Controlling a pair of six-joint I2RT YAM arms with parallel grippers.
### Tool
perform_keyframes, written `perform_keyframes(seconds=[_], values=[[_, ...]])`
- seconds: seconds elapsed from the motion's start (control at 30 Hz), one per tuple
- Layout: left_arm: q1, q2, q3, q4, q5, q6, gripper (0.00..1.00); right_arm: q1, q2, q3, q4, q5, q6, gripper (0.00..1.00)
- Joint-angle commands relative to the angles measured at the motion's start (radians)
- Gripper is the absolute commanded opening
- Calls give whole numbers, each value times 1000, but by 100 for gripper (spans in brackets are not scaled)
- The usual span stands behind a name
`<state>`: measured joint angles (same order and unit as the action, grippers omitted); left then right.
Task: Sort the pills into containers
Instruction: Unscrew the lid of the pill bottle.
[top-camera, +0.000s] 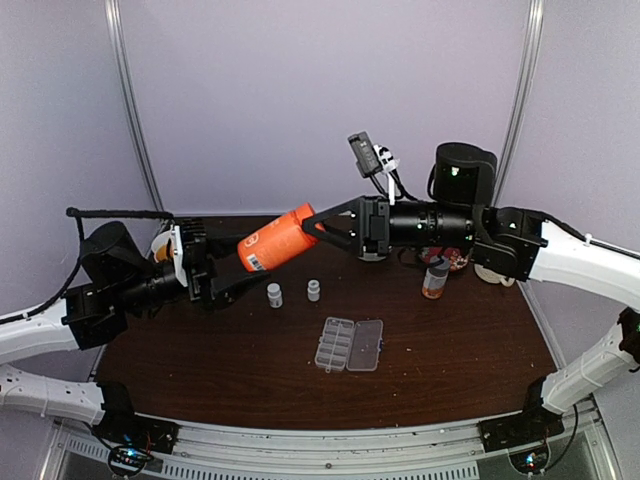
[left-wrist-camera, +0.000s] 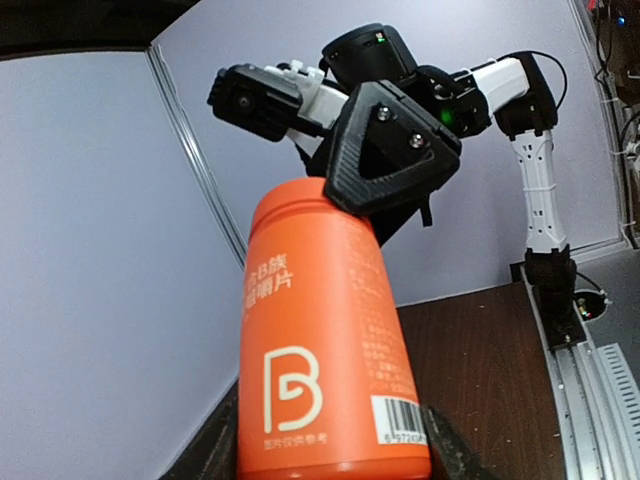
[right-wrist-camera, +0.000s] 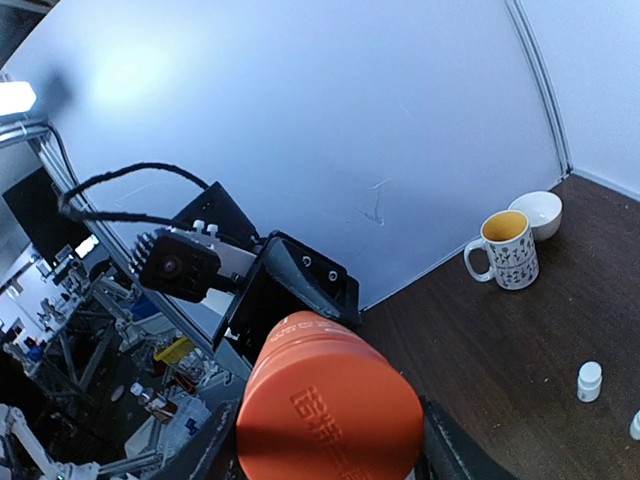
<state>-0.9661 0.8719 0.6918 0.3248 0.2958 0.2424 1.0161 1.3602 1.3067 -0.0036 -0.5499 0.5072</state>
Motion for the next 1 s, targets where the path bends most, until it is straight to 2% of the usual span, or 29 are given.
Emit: perform_keyframes(seconds=[0.0, 0.13, 0.3, 0.43, 0.6, 0.73, 0.87, 0.97], values=[[-3, 16, 99, -33, 23, -342, 0, 12, -36, -15, -38, -29, -325, 0], [-1, 48, 154, -92, 136, -415, 0, 12, -58, -54, -11, -76, -479, 0], [9, 90, 258, -206, 298, -448, 0, 12, -60, -35, -98, -109, -647, 0], [38, 120, 311, -246, 449, -509, 0, 12, -76, -63, -104, -149, -769, 0], [81, 167, 356, -263, 622, -583, 0, 14, -131, -150, -31, -83, -884, 0], [88, 198, 399, -381, 654, -553, 0, 13, -179, -206, -9, -38, -1021, 0], [87, 217, 412, -400, 670, -551, 0, 14, -199, -215, -33, 8, -1177, 0], [87, 220, 414, -410, 660, -540, 0, 29, -200, -227, -24, 109, -1313, 0]])
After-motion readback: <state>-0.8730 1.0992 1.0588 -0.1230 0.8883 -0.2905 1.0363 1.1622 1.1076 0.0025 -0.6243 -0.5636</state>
